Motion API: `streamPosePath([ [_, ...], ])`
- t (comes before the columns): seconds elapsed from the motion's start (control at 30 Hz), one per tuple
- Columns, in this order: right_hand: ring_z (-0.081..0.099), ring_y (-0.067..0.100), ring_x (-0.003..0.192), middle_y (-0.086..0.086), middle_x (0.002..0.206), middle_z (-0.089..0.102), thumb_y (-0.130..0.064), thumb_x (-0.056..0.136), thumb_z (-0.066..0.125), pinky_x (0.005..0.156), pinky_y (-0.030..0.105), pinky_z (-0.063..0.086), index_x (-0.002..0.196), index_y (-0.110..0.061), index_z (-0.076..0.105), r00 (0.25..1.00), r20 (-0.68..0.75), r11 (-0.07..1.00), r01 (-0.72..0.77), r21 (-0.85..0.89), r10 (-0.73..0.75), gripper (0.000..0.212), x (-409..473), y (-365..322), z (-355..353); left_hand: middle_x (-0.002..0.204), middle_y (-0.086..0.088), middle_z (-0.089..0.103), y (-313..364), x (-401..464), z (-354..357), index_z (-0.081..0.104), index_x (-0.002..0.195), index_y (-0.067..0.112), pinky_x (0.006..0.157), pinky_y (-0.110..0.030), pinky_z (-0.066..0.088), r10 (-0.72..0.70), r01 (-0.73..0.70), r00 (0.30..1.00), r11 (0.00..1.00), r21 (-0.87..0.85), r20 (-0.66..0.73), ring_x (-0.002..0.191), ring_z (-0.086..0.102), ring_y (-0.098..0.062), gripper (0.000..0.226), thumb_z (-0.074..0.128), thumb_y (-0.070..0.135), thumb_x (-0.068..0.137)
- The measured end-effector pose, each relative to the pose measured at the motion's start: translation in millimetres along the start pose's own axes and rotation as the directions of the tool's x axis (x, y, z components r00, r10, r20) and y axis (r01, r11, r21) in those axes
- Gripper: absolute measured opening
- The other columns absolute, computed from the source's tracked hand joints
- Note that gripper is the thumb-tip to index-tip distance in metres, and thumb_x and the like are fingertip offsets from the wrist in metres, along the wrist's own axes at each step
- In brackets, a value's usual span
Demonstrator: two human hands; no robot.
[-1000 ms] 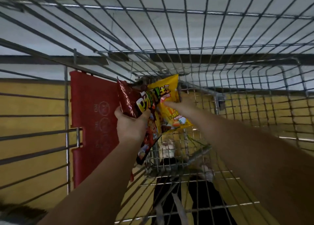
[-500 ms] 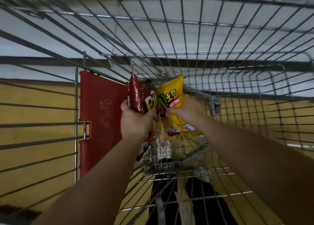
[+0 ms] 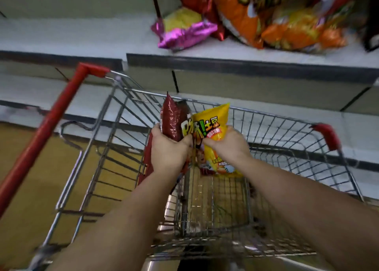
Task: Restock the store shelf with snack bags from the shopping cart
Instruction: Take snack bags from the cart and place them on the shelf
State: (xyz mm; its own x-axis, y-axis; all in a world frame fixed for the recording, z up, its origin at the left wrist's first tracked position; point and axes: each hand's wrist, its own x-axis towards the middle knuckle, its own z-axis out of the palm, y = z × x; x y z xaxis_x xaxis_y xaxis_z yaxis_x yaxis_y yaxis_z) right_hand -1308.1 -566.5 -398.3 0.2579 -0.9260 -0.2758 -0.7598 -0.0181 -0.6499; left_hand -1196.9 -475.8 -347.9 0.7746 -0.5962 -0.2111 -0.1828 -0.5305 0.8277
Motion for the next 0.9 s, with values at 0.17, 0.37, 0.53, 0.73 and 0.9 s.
streamPosePath([
  [0.17, 0.059, 0.031, 0.103, 0.012, 0.112, 0.062, -0.061, 0.071, 0.067, 0.078, 0.033, 0.047, 0.116, -0.009, 0.052, 0.986, -0.106, 0.992, 0.126, -0.012, -0.127, 0.071, -9.0, -59.7, -61.4, 0.099, 0.008, 0.055, 61.7, -13.0, -42.9, 0.04, 0.127, 0.023, 0.074, -0.024, 0.037, 0.124, -0.133, 0.988, 0.986, -0.103, -0.087, 0.085, 0.052, -0.011, 0.06, 0.074, 0.026, 0.078],
  [0.37, 0.058, 0.029, 0.105, 0.007, 0.113, 0.061, -0.06, 0.071, 0.067, 0.083, 0.037, 0.048, 0.119, -0.011, 0.049, 0.921, -0.261, 0.943, 0.32, 0.091, -0.288, 0.071, -17.2, -139.6, -137.1, 0.105, 0.005, 0.058, 129.3, -14.9, -88.0, 0.036, 0.132, 0.024, 0.083, -0.031, 0.045, 0.227, -0.268, 0.949, 0.946, -0.182, -0.219, 0.098, 0.057, -0.018, 0.069, 0.075, 0.034, 0.076],
  [0.53, 0.053, 0.03, 0.114, 0.009, 0.123, 0.057, -0.059, 0.072, 0.067, 0.084, 0.034, 0.042, 0.124, -0.009, 0.048, 0.87, -0.351, 0.912, 0.4, 0.093, -0.346, 0.075, -32.9, -193.4, -183.5, 0.103, 0.004, 0.056, 177.1, -18.1, -122.2, 0.037, 0.129, 0.02, 0.085, -0.032, 0.046, 0.24, -0.313, 0.927, 0.918, -0.243, -0.288, 0.097, 0.057, -0.019, 0.066, 0.074, 0.034, 0.077],
  [0.73, 0.055, 0.029, 0.109, 0.008, 0.117, 0.059, -0.058, 0.072, 0.068, 0.085, 0.036, 0.044, 0.116, -0.01, 0.051, 0.812, -0.406, 0.847, 0.511, 0.145, -0.42, 0.068, -55.8, -244.4, -215.2, 0.103, 0.007, 0.053, 221.0, -25.2, -172.7, 0.035, 0.133, 0.021, 0.081, -0.028, 0.042, 0.337, -0.445, 0.867, 0.855, -0.267, -0.369, 0.091, 0.052, -0.015, 0.069, 0.074, 0.032, 0.077],
  [0.9, 0.053, 0.021, 0.092, 0.001, 0.095, 0.054, -0.054, 0.074, 0.069, 0.077, 0.029, 0.04, 0.099, -0.016, 0.049, 0.775, -0.434, 0.8, 0.573, 0.177, -0.459, 0.05, -69.7, -275.9, -231.7, 0.1, 0.008, 0.051, 247.1, -20.4, -207.2, 0.036, 0.131, 0.021, 0.079, -0.028, 0.039, 0.385, -0.511, 0.834, 0.808, -0.292, -0.395, 0.091, 0.05, -0.014, 0.066, 0.073, 0.031, 0.078],
])
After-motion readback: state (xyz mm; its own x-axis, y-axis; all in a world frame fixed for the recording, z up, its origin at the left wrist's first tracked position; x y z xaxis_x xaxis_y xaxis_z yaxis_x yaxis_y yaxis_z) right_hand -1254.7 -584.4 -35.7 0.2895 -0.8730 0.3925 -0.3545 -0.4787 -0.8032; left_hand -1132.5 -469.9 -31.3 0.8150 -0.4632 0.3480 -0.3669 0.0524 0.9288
